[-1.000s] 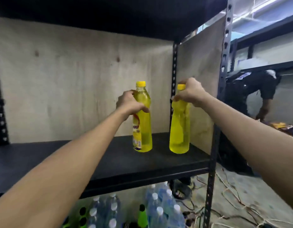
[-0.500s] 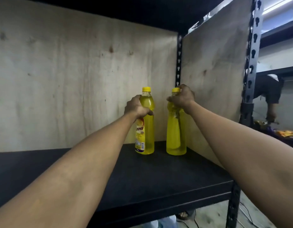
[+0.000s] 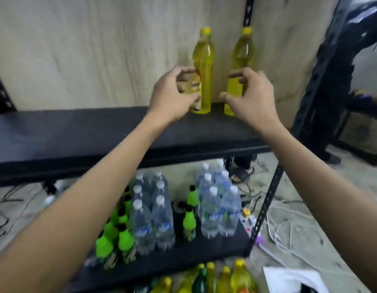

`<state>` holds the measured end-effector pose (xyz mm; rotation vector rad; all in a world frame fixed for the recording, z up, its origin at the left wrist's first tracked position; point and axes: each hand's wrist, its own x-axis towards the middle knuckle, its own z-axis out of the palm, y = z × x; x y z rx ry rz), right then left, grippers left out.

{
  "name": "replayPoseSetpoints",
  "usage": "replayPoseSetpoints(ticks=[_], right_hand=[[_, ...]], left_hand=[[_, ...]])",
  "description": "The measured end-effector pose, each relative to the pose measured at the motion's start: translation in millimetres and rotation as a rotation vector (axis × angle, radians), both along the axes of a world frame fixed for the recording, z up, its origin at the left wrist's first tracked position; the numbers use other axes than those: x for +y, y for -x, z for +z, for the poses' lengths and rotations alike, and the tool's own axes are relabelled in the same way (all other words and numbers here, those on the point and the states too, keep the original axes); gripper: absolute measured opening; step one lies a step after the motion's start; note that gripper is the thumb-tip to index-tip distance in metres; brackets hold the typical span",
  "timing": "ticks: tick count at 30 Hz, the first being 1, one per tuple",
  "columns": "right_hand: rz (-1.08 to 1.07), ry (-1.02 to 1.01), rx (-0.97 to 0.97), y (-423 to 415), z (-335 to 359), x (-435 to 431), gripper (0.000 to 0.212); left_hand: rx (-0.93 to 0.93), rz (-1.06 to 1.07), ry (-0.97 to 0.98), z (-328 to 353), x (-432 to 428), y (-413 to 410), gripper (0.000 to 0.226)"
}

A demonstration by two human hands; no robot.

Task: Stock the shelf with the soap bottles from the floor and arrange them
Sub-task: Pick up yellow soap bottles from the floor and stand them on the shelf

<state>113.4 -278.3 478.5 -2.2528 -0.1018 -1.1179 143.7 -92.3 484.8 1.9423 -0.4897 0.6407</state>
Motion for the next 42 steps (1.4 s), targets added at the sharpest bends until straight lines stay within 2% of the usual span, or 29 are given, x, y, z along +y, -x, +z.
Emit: replayPoseSetpoints(ticks=[2,4,5,8,10,13,16,20,22,24,27,29,31,36,40,42], right_hand=[[0.092,-0.03,0.042,70.1,-69.2,25.1,0.032],[0.18,-0.121,0.256,128.9,-147.6,46.5,0.024],[0.204,-0.169,0.422,151.5,-190.5,55.9,0.021],[0.19,-0.301,0.962,187.9,-309.8,65.1,0.019],[0.096,-0.376,1.184,190.6,-372.9,52.8,0.018],[-0.182,-0.376,1.331,191.0,-440.5,21.4,0.047],[-0.359,-0.308,1.434,187.2,-486.5,-2.7,0.069],[-0.423,-0.232,1.507,166.3,-533.0,-22.1,0.098],[-0.414,-0.277,1.515,154.7,-552.8,-30.3,0.101],[-0.424,-0.318,1.507,146.7,-568.5,-35.2,0.102],[-0.475,-0.314,1.495,139.0,-585.1,-38.6,0.098],[-0.499,-0.365,1.48,135.7,-585.4,-40.8,0.089],[-0.513,-0.452,1.446,137.5,-582.4,-43.4,0.084],[-0.514,-0.588,1.234,153.4,-565.1,-50.1,0.087],[-0.432,-0.655,1.07,150.1,-532.3,-58.0,0.089],[-0.396,-0.625,1.026,147.4,-514.6,-60.3,0.085]], left_hand=[[-0.065,-0.066,0.051,-54.0,27.1,68.0,0.038],[-0.038,-0.086,0.083,-120.9,48.2,127.2,0.03],[0.023,-0.075,0.073,-158.2,56.6,151.6,0.027],[0.424,-0.019,-0.035,-272.0,75.0,194.2,0.029],[0.746,0.025,-0.166,-343.8,86.7,199.2,0.033],[1.026,0.068,-0.345,-431.4,89.4,201.2,0.034],[1.106,0.01,-0.466,-487.2,60.2,198.9,0.036],[1.12,-0.09,-0.411,-531.1,-15.5,186.9,0.027],[1.198,-0.141,-0.516,-555.2,-51.3,186.5,0.031],[1.278,-0.09,-0.643,-575.2,-75.5,189.8,0.053],[1.31,0.071,-0.681,-600.2,-101.7,199.6,0.077],[1.253,0.187,-0.788,-608.9,-113.8,204.2,0.078],[1.185,0.262,-0.874,-616.7,-121.7,206.6,0.067],[1.278,0.434,-0.739,-627.9,-136.9,202.7,0.05],[1.378,0.43,-0.558,-626.5,-143.0,204.3,0.094],[1.405,0.409,-0.465,-623.6,-140.5,201.7,0.091]])
